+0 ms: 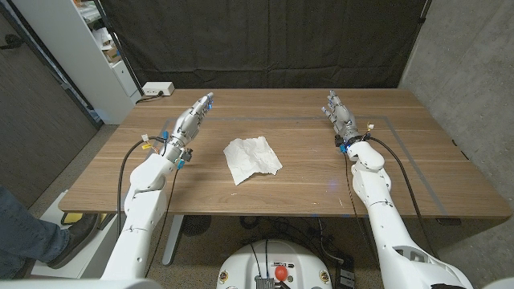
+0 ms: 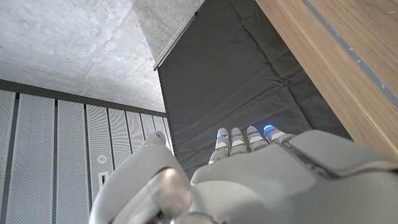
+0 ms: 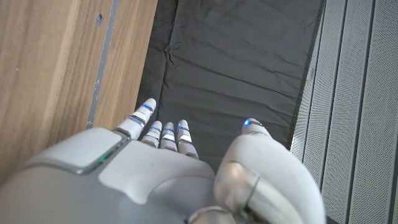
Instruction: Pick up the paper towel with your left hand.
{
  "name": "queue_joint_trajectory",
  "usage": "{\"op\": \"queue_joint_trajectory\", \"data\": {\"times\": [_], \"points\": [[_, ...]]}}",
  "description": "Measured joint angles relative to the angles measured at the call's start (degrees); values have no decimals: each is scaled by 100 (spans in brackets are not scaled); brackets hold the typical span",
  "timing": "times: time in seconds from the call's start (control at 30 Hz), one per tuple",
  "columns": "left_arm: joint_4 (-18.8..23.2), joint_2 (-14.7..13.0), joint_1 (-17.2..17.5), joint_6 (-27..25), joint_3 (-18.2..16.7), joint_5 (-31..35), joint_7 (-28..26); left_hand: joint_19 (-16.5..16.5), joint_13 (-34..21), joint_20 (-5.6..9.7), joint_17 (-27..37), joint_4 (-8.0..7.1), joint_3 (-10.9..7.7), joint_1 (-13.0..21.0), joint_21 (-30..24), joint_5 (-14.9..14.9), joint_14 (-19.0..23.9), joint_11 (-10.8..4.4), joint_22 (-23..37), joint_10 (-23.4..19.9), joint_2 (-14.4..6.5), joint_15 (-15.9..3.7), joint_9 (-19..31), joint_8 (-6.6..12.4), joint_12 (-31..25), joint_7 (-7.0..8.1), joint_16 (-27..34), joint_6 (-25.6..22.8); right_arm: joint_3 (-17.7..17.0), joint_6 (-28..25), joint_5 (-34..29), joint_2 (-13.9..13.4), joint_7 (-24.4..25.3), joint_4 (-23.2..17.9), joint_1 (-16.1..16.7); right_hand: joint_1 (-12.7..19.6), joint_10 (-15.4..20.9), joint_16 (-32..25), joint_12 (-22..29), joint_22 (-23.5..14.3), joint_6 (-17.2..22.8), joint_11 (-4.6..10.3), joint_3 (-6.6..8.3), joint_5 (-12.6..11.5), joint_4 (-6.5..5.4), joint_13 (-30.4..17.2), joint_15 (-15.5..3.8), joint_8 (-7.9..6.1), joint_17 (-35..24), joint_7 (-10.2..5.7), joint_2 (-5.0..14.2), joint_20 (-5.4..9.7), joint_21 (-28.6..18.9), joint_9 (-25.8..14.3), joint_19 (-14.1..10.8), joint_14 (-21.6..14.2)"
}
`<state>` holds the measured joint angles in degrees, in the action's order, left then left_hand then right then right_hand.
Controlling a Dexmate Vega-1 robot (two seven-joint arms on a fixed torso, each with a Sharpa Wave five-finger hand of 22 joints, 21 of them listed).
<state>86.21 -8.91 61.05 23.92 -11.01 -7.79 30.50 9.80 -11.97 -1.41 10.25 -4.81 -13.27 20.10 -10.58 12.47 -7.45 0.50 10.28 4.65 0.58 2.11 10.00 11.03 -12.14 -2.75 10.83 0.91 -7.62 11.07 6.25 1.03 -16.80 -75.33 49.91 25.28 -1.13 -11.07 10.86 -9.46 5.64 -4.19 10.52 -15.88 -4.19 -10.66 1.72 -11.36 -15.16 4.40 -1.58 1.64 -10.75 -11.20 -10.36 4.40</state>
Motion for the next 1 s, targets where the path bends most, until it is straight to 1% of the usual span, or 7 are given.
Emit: {"op": "queue_joint_trajectory", "data": {"times": [0.23,0.37,0.43,0.57,0.73,0.93,1.0], "points": [[51,0,94,192,-1,100,-31,7,17,7,0,0,0,0,0,0,0,0,0,0,0,0,0,0,0,0,0,0,-5,10,12,-8,-4,-4,0,0,24,0,7,0,0,-20,0,0,0,1,0,0,0,0,0,0,0,29,0,0],[62,0,126,276,-6,167,-82,7,27,7,0,24,-22,30,0,0,0,-21,0,-21,-30,0,0,0,0,5,0,-5,-5,40,12,-8,2,26,-26,1,135,-6,45,0,117,50,-24,0,24,1,-72,-39,46,-69,0,0,0,28,0,-72],[66,-5,139,321,-9,196,-98,7,27,7,0,47,1,30,0,0,0,-21,-1,-21,-30,0,0,0,0,21,0,-21,-5,60,10,-8,15,54,-47,1,135,-39,45,0,133,50,-24,0,24,1,-104,-39,54,-71,0,0,0,28,0,-105],[66,-24,150,416,-9,220,-103,7,26,7,0,47,1,30,0,0,0,-42,-1,-42,-30,0,0,0,0,42,0,-42,-4,89,3,-7,40,89,-70,1,165,-39,45,0,133,81,-24,0,24,0,-103,-39,74,-71,1,22,0,28,-23,-103],[48,-55,154,556,7,273,-90,7,26,7,-13,63,-15,53,0,0,30,-72,-1,-9,-53,-30,0,0,0,42,0,-41,-3,125,-4,1,69,124,-91,1,165,-39,45,0,133,81,-42,0,42,0,-102,-39,80,-71,1,22,0,28,-23,-103],[38,-100,169,743,37,428,-110,7,26,7,-13,64,-16,75,0,0,0,-72,-14,-9,-75,-60,0,0,0,41,0,-41,-7,163,-5,9,98,125,-92,1,165,-39,45,0,133,81,-47,-24,47,0,-102,-39,89,-71,1,21,0,27,-22,-103],[38,-116,176,804,46,484,-129,7,30,7,-13,87,-40,75,0,0,0,-96,-15,-33,-75,-60,0,0,0,43,0,-43,-12,178,2,14,102,125,-86,1,165,-39,45,0,133,81,-47,-24,47,0,-102,-39,107,-71,1,21,0,27,-22,-103]]}}
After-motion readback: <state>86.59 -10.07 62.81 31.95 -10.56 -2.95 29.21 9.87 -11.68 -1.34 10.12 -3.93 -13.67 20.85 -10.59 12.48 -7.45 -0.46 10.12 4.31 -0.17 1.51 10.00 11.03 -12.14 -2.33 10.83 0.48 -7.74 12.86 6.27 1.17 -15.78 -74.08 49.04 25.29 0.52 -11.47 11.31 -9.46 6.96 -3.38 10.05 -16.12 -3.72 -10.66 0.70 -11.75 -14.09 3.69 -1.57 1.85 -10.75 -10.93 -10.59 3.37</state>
